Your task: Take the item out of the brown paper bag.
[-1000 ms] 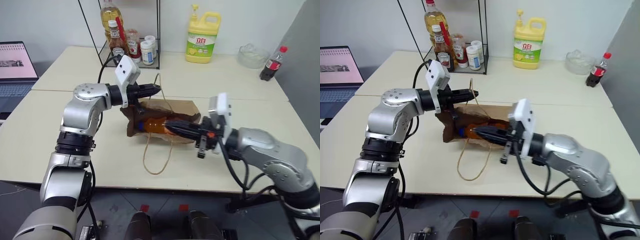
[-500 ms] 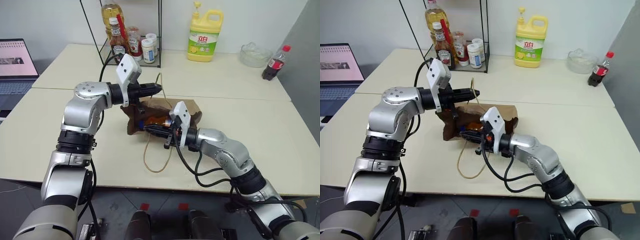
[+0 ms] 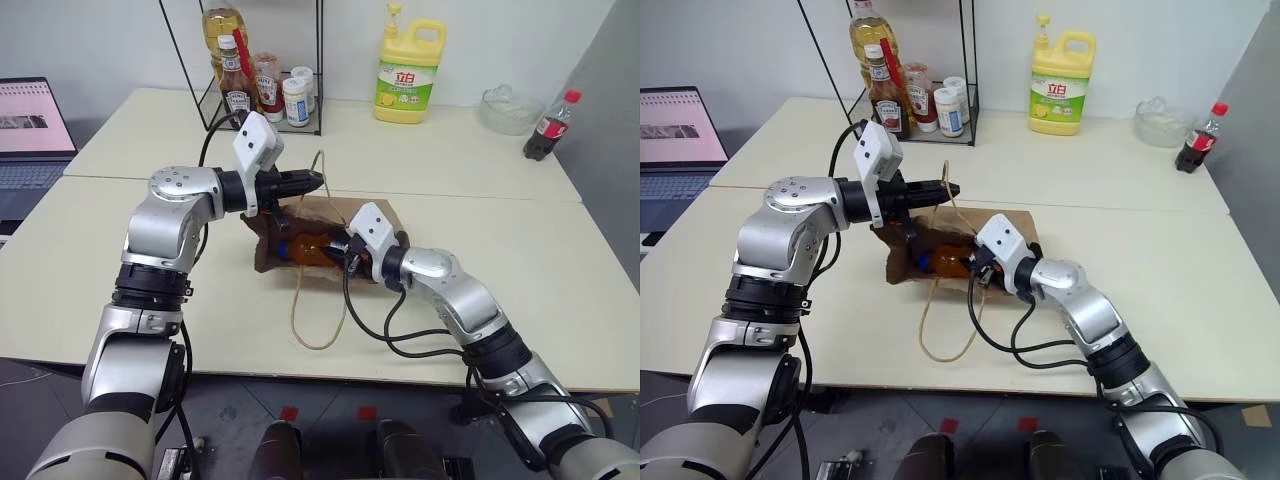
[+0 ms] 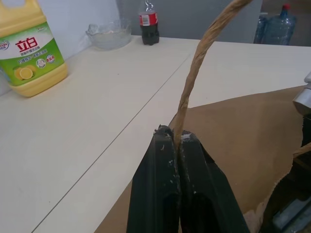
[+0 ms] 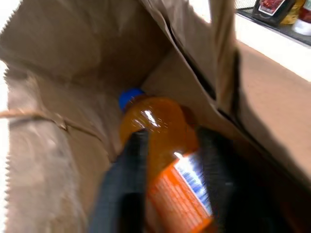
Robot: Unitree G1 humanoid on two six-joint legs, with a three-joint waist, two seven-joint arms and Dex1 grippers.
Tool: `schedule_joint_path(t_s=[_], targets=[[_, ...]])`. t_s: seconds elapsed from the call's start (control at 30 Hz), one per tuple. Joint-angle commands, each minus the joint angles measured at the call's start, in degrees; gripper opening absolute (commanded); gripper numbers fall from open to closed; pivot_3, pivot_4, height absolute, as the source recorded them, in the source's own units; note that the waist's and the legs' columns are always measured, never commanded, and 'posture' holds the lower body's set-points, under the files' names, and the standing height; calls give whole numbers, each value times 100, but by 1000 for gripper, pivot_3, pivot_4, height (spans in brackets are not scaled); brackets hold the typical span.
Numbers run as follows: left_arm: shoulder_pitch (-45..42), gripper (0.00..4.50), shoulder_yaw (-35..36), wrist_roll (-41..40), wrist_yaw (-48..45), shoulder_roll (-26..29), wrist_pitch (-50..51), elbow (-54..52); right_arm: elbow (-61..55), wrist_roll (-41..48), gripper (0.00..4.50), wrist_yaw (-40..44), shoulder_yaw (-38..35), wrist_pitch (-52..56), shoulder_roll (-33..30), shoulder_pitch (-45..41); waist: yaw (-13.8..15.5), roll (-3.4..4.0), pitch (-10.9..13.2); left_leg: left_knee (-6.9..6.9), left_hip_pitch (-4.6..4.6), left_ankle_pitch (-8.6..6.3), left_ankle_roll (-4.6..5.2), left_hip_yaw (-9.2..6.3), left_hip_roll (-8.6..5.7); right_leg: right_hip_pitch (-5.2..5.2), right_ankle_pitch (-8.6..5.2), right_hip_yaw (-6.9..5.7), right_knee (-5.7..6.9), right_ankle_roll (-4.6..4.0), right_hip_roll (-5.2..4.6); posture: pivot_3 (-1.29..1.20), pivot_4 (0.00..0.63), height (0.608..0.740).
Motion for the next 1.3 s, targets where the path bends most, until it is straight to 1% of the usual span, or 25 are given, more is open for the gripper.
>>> schedule_joint_path(t_s=[0.03, 0.17, 0.3, 0.37, 0.47, 0.6, 0.8, 0.9, 0.93, 0.97, 1.03, 1.07, 1.2, 1.3], targets=[[-77, 0, 23, -25, -34, 18, -46, -217, 61, -707, 3047, 170, 262, -535, -291, -102, 3, 0, 0, 0, 0, 0, 0, 0, 0, 0, 0, 0, 0, 0, 0, 0, 150, 740], [-74, 0, 23, -61, -96, 0, -12, -242, 283, -1305, 4473, 277, 479, -947, -492, -212, 1, 0, 0, 0, 1, 0, 0, 0, 0, 1, 0, -1, -1, 0, 0, 0, 150, 740], [-59, 0, 23, -68, -113, -14, -5, -275, 685, -1711, 4473, 313, 506, -1216, -476, -390, 1, 0, 0, 1, 1, 0, 0, 0, 0, 2, 0, -1, 0, 0, 0, 0, 150, 740], [-54, 0, 28, -67, -100, -33, -11, -282, 867, -1889, 4473, 458, 595, -1313, -496, -505, 1, 0, 0, 1, 1, 1, -1, -2, 0, 2, 0, -3, 0, 0, 0, 0, 150, 740], [-41, 0, 36, -66, -84, -52, -12, -298, 1086, -2094, 4473, 660, 690, -1307, -469, -652, -3, 0, 0, 1, 2, 1, -1, -2, 0, 3, 0, -3, 0, 0, 0, 0, 150, 740], [9, 0, 46, -76, -54, -65, 5, -366, 1346, -2277, 4473, 757, 703, -1042, -274, -835, -13, 0, 0, 1, 3, 1, -2, -5, 0, 5, 0, -6, 1, 0, 0, 0, 150, 740], [75, 0, 78, -96, 17, -63, 57, -489, 1833, -2842, 4473, 588, 841, -1092, -132, -1041, -35, 0, 0, 1, 3, 4, -5, -15, 0, 8, 0, -16, 2, -1, -1, 0, 150, 740], [107, 0, 101, -93, 50, -52, 75, -532, 1950, -2938, 4473, 574, 820, -1199, -123, -1065, -40, 0, 0, 1, 4, 5, -5, -17, 0, 10, 0, -18, 3, -1, -1, 0, 150, 740], [115, 0, 108, -82, 71, -51, 67, -540, 1961, -2924, 4118, 598, 791, -1217, -124, -1059, -40, 0, 0, 1, 5, 5, -5, -19, 0, 11, 0, -21, 3, -1, -1, 0, 150, 740], [117, 0, 115, -76, 93, -54, 63, -545, 1959, -2902, 3949, 624, 758, -1228, -127, -1052, -39, 0, 0, 1, 4, 6, -5, -21, 0, 11, 0, -23, 4, -1, -1, 0, 150, 740], [118, 0, 124, -86, 127, -62, 69, -568, 1928, -2906, 3435, 639, 704, -1263, -150, -1036, -33, 0, 0, 1, 4, 7, -5, -24, 0, 13, 0, -27, 4, -1, -2, 0, 150, 740], [118, 0, 123, -93, 137, -64, 73, -573, 1920, -2916, 3303, 638, 681, -1273, -155, -1031, -29, 0, 0, 1, 3, 7, -6, -27, 0, 14, 0, -30, 3, -1, -2, 0, 150, 740], [111, 0, 120, -97, 156, -67, 61, -562, 1830, -2887, 3293, 634, 590, -1313, -148, -992, -27, 0, 0, 1, 2, 7, -6, -30, -1, 15, 0, -33, 3, -1, -3, 0, 150, 740], [99, 0, 119, -92, 161, -71, 43, -542, 1580, -2730, 3293, 779, 508, -1446, -150, -896, -21, 0, 0, 1, 0, 7, -6, -32, -2, 15, 0, -36, 2, -1, -3, 0, 150, 740]])
